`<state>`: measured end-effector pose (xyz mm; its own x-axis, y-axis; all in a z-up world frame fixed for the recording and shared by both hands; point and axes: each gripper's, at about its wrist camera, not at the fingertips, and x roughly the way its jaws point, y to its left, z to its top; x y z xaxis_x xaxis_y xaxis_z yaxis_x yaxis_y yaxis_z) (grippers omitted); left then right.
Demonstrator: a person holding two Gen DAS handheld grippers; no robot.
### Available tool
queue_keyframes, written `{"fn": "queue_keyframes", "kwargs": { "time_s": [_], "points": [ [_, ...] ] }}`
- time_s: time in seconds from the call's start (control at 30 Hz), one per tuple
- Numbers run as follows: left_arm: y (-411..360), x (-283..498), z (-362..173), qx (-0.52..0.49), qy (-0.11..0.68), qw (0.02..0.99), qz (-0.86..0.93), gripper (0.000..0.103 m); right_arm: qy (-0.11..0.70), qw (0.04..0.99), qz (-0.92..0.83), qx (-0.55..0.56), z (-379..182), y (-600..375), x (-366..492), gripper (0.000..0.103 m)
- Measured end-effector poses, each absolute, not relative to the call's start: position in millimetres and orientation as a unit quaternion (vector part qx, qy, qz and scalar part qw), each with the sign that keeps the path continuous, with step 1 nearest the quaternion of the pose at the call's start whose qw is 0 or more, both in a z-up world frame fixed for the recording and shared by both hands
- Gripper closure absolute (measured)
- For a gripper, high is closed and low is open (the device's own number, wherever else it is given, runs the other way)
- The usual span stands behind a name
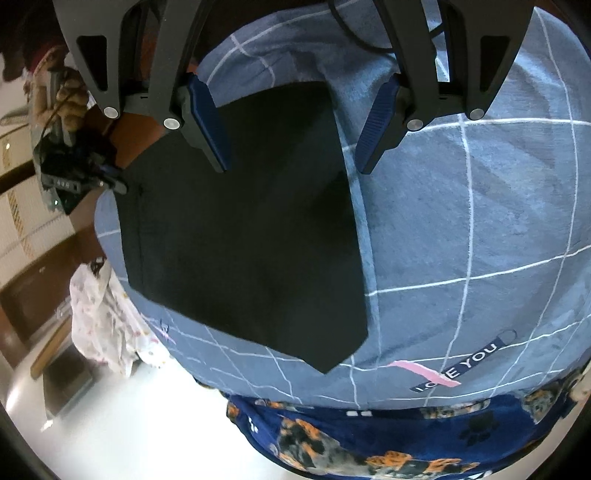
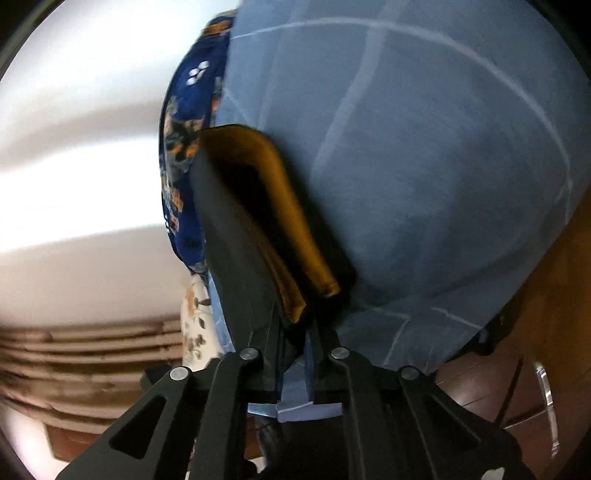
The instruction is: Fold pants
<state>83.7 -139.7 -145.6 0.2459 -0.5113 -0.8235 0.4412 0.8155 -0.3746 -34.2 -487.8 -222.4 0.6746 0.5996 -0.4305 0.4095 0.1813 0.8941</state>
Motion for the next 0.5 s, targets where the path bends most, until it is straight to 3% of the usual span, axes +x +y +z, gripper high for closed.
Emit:
{"fn": "queue_keyframes", "kwargs": {
  "time_s": [0.5],
  "points": [
    [-145,83,-165,-0.024,0.551,0.780,-0.296,0.033,0.412,0.672,0.042,0.613,-207,-490,-40,0.091]
  ]
}}
